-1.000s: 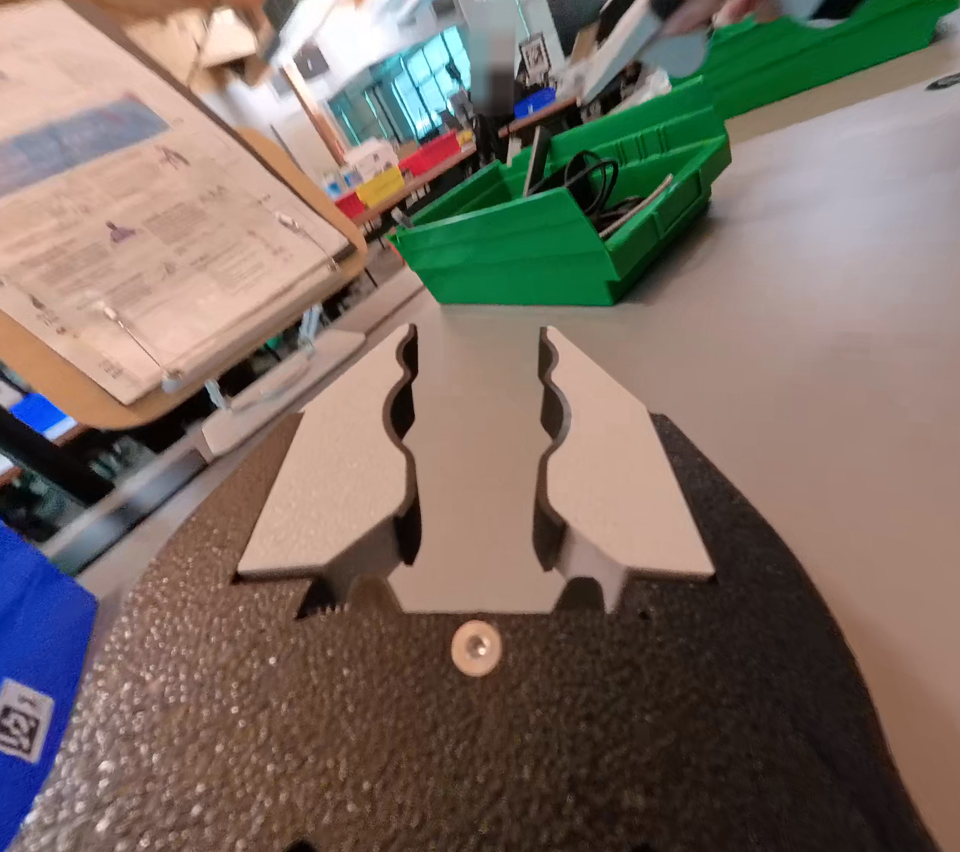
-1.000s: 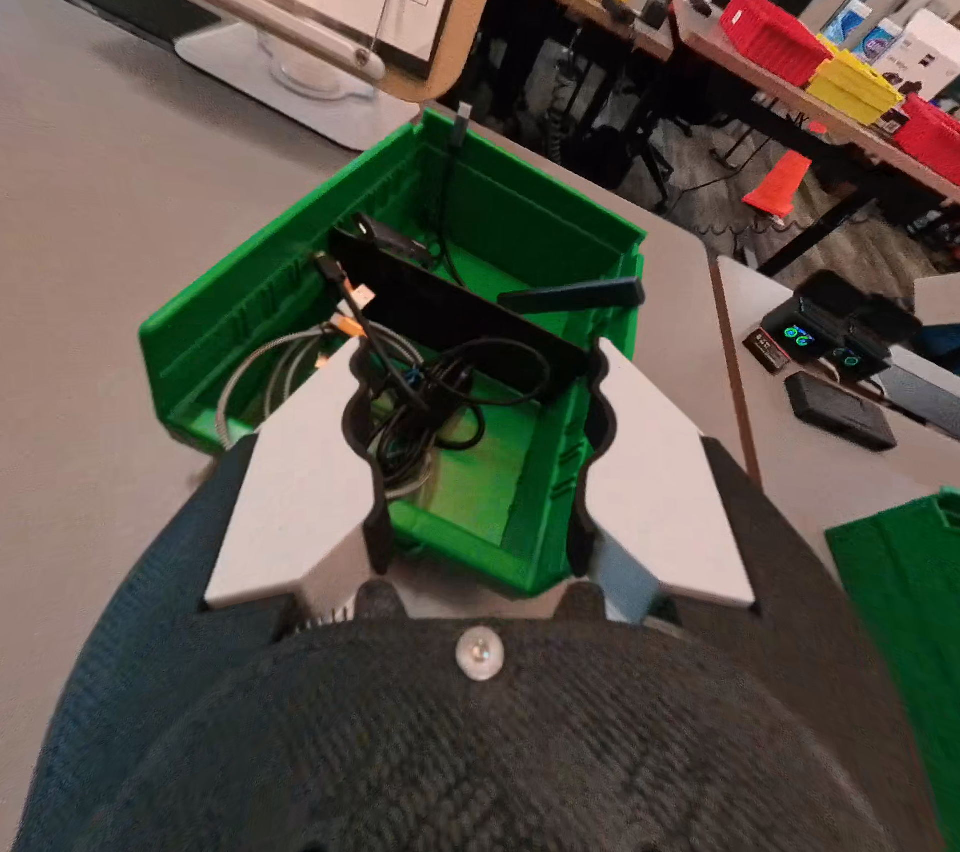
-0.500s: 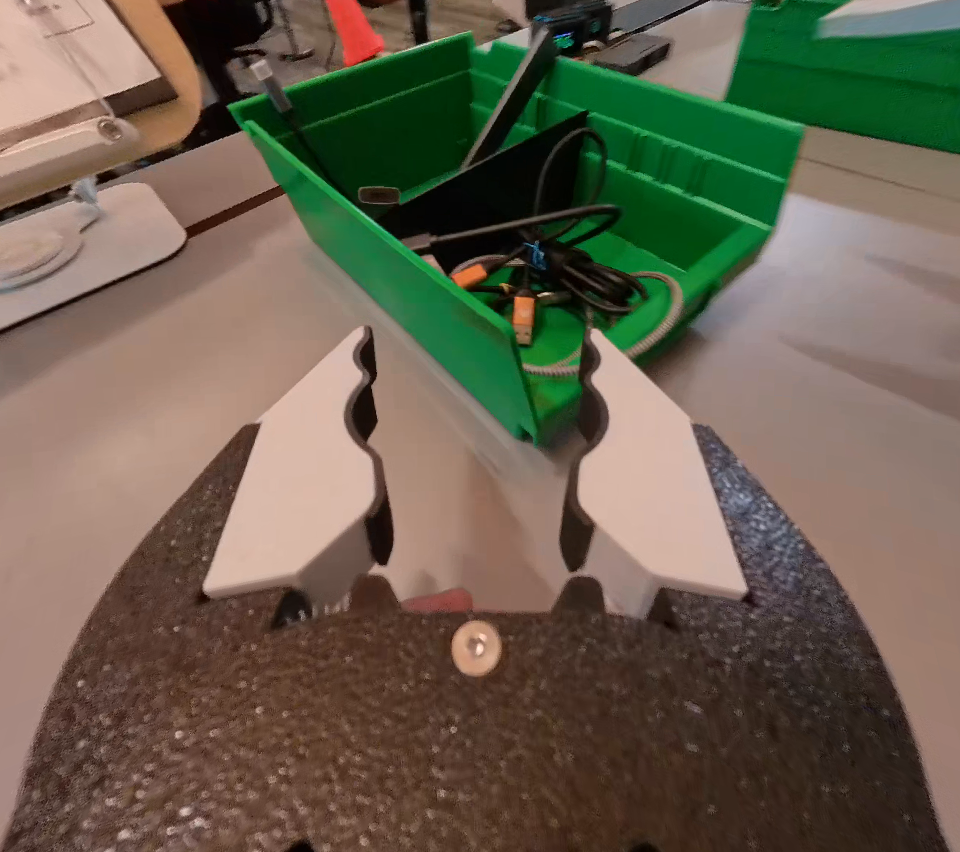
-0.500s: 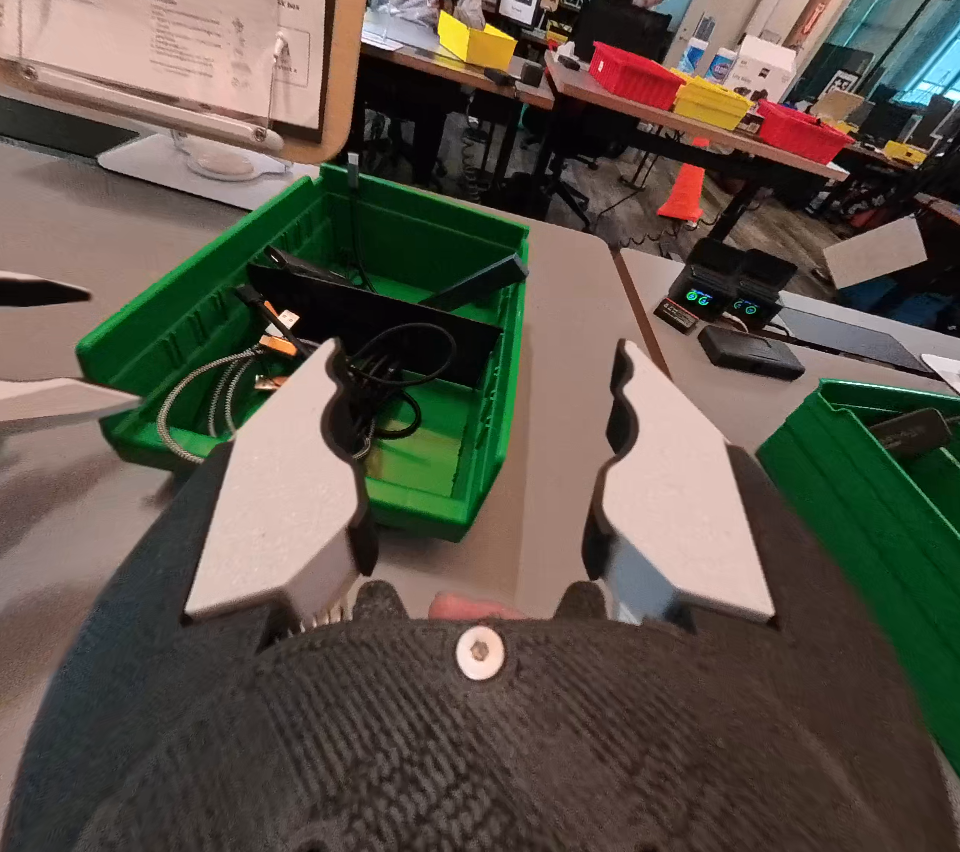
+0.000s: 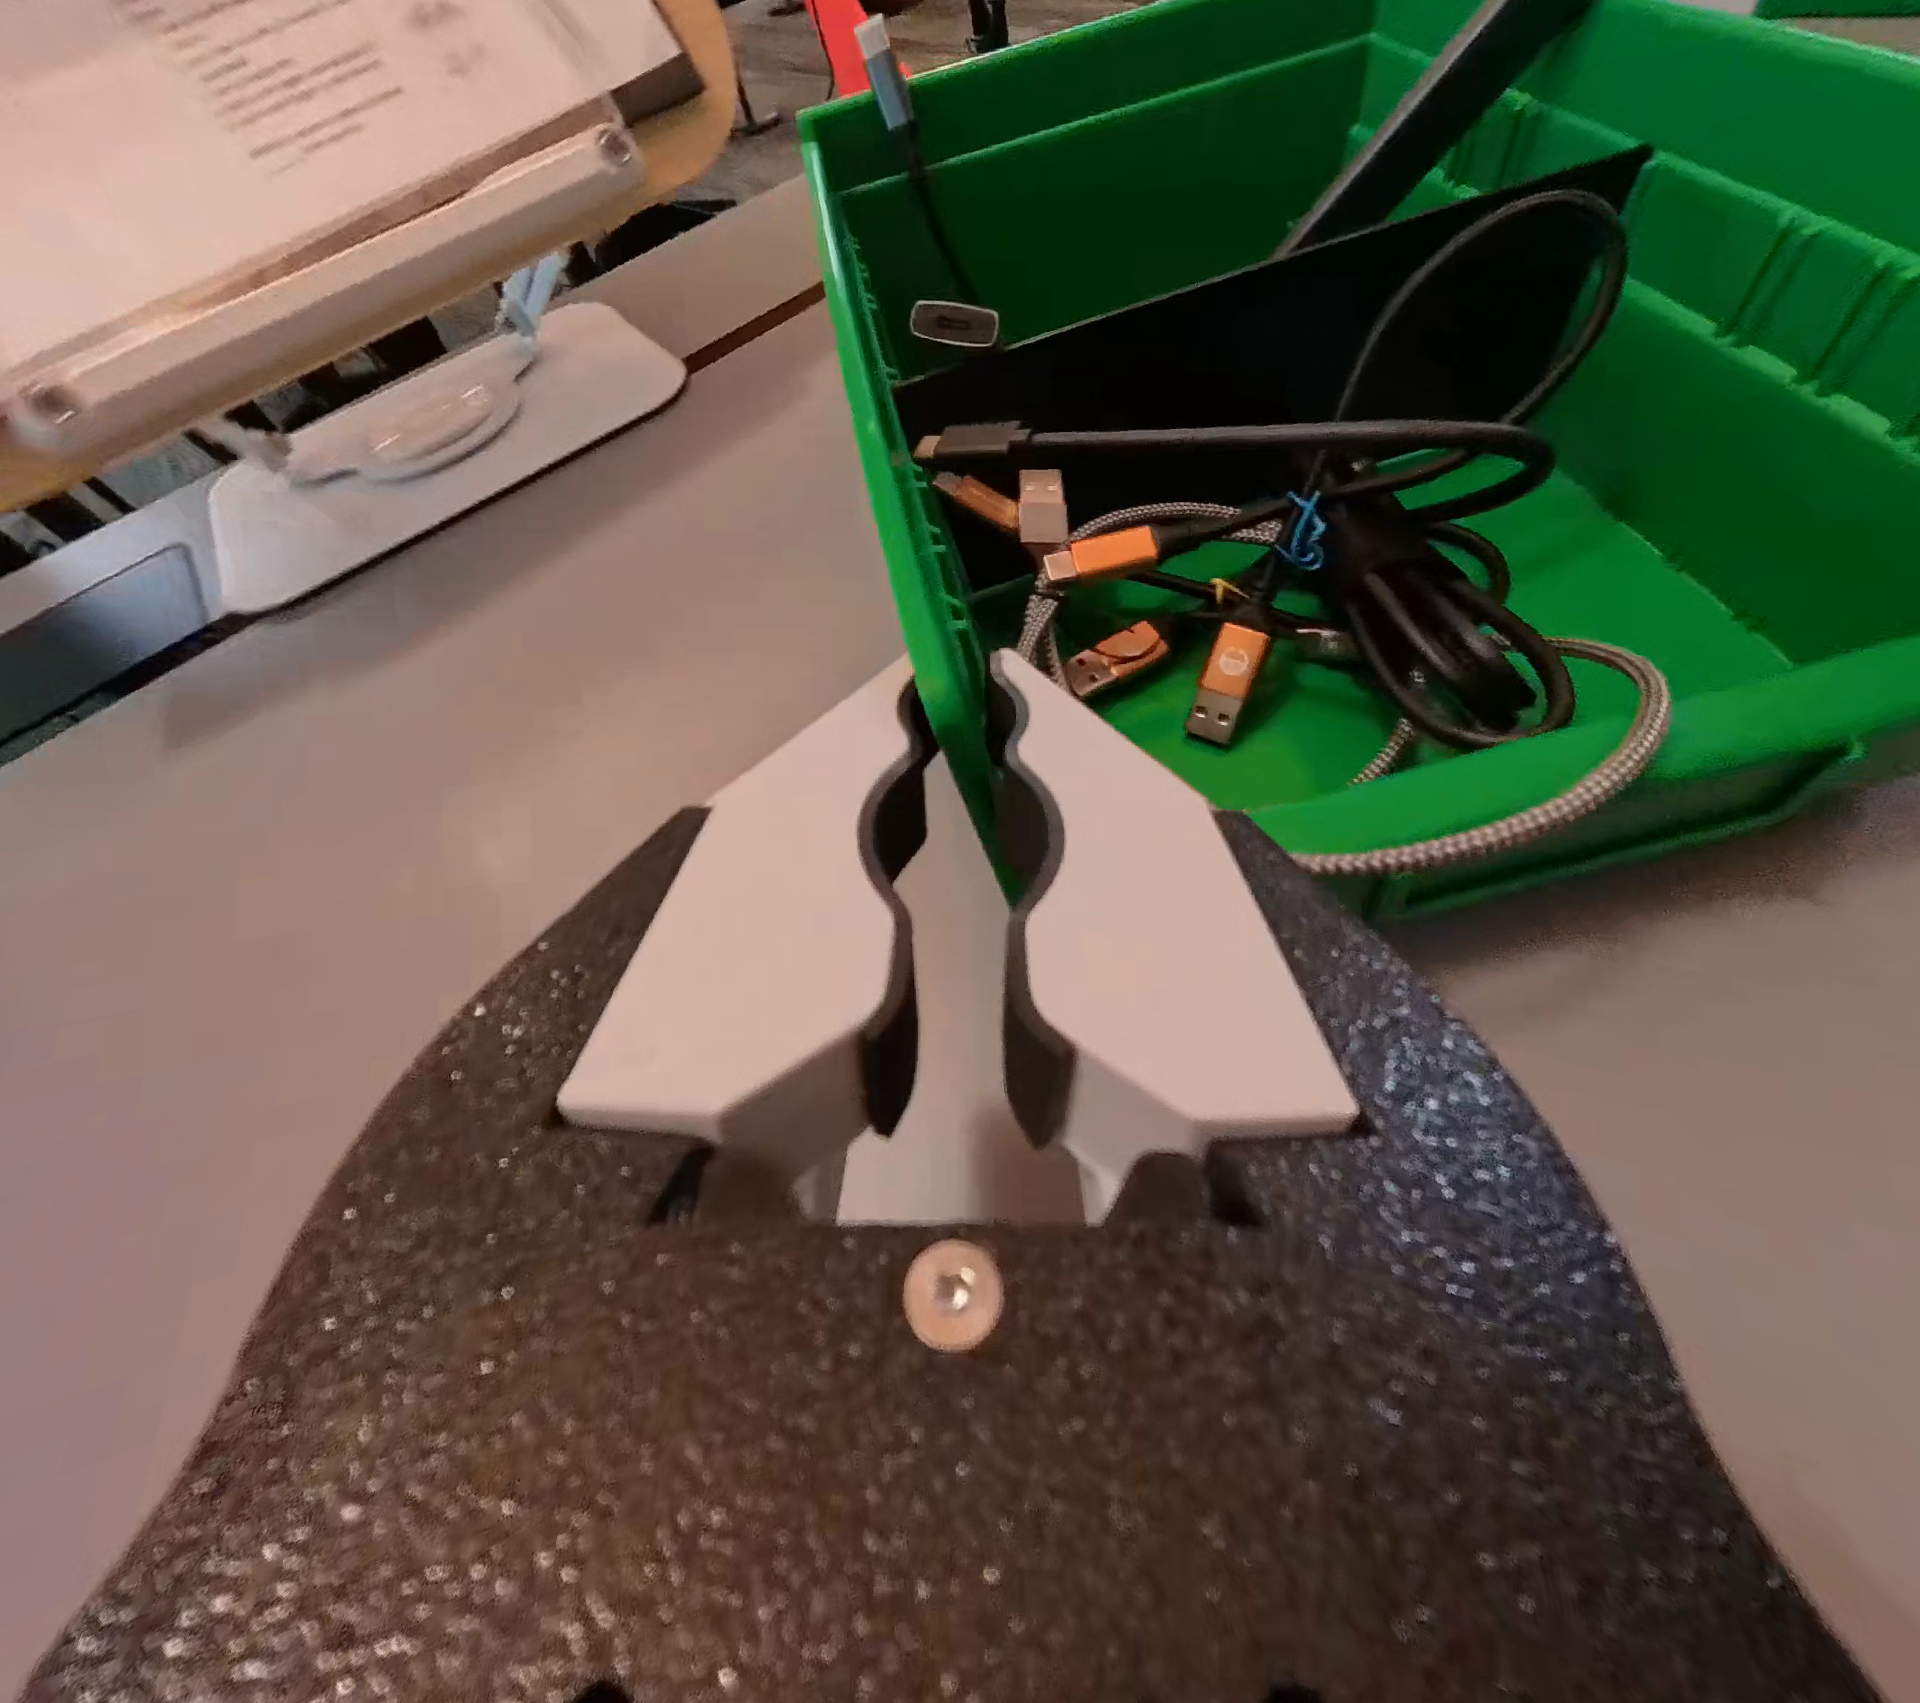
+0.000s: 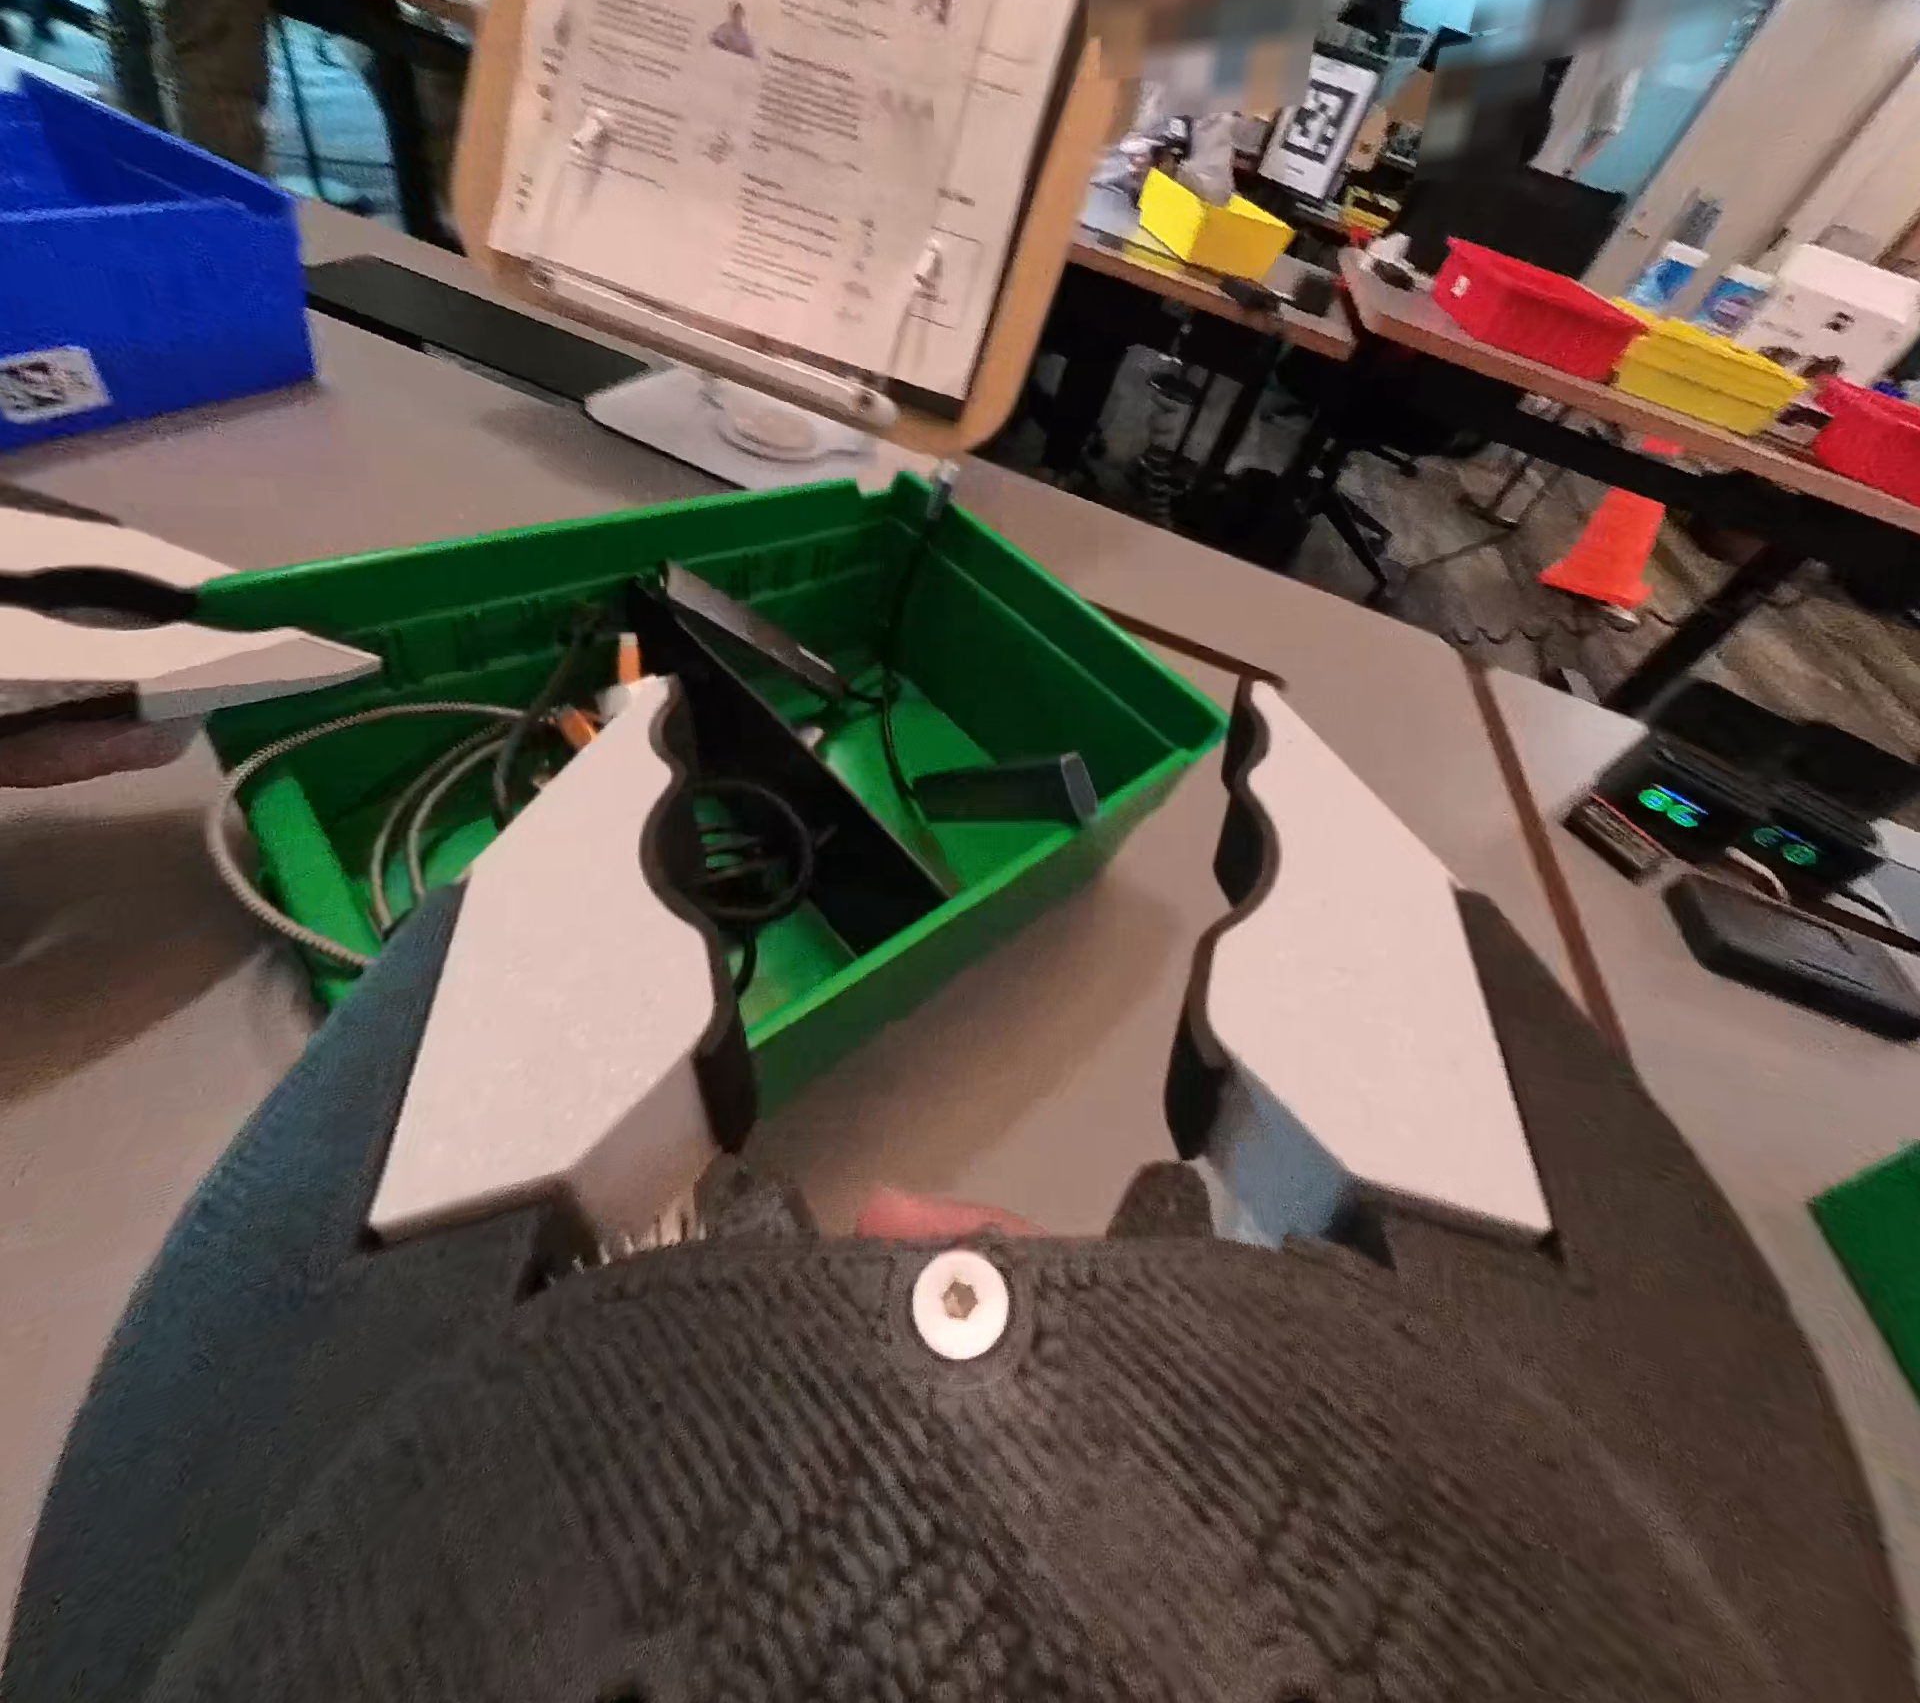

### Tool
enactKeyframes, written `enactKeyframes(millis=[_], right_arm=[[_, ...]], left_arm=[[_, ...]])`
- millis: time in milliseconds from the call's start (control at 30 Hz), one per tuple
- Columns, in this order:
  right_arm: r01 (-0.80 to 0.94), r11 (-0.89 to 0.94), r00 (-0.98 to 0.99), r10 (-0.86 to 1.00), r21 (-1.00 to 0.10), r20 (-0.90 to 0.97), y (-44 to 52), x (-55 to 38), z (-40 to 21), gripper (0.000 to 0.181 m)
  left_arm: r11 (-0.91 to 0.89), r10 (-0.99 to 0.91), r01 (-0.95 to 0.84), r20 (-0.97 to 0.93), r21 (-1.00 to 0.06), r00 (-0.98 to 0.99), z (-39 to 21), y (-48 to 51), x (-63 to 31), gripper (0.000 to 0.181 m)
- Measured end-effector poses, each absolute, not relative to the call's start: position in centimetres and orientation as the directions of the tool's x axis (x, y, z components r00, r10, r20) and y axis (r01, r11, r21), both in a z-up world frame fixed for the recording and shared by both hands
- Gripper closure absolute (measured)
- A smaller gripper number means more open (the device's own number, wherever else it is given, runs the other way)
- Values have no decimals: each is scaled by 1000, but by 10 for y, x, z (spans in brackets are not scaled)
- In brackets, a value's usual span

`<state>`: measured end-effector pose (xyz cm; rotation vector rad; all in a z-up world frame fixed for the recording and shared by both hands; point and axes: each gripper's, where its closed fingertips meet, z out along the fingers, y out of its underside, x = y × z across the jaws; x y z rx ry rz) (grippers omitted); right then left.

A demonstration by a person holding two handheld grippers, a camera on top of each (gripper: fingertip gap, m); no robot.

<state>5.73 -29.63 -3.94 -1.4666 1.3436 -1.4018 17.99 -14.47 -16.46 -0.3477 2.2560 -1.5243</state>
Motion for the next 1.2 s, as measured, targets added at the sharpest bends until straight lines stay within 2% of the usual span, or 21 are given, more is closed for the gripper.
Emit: enactKeyframes(millis=[133,267,367,433,500,633,700,833,1000,1100,1200], right_arm=[[-132,-157,171,-976,-979,134,-198,82,-29,77],[-173,-123,478,-878,-977,26,-87,110,-25,71],[-233,-26,538,-836,-972,-107,-27,160,-9,71],[-330,-58,581,-799,-942,-155,13,197,-17,80],[-469,-69,530,-819,-880,-218,40,241,-33,76],[-601,-4,333,-910,-800,-245,62,327,-65,75],[-673,20,271,-923,-740,-272,73,352,-89,82],[-733,53,119,-972,-679,-205,70,393,-127,87],[-804,107,62,-963,-585,-261,96,408,-175,88],[-829,58,88,-969,-556,-232,109,406,-200,112],[-799,129,-21,-982,-588,-187,94,412,-203,143]], left_arm=[[371,-392,18,-174,-928,-903,-164,-67,169,177],[331,-408,40,-181,-943,-895,-163,7,150,176],[356,-411,89,-242,-930,-879,-163,49,137,175],[371,-427,93,-259,-924,-867,-163,70,132,175],[362,-438,93,-257,-928,-861,-163,86,127,174],[350,-467,106,-272,-931,-842,-162,105,126,174],[352,-477,116,-284,-929,-832,-162,110,127,175],[352,-499,101,-278,-931,-821,-162,111,131,175],[357,-506,109,-290,-928,-812,-162,112,132,175],[370,-507,132,-319,-919,-800,-162,113,132,174],[387,-506,161,-355,-908,-786,-162,115,132,173]])
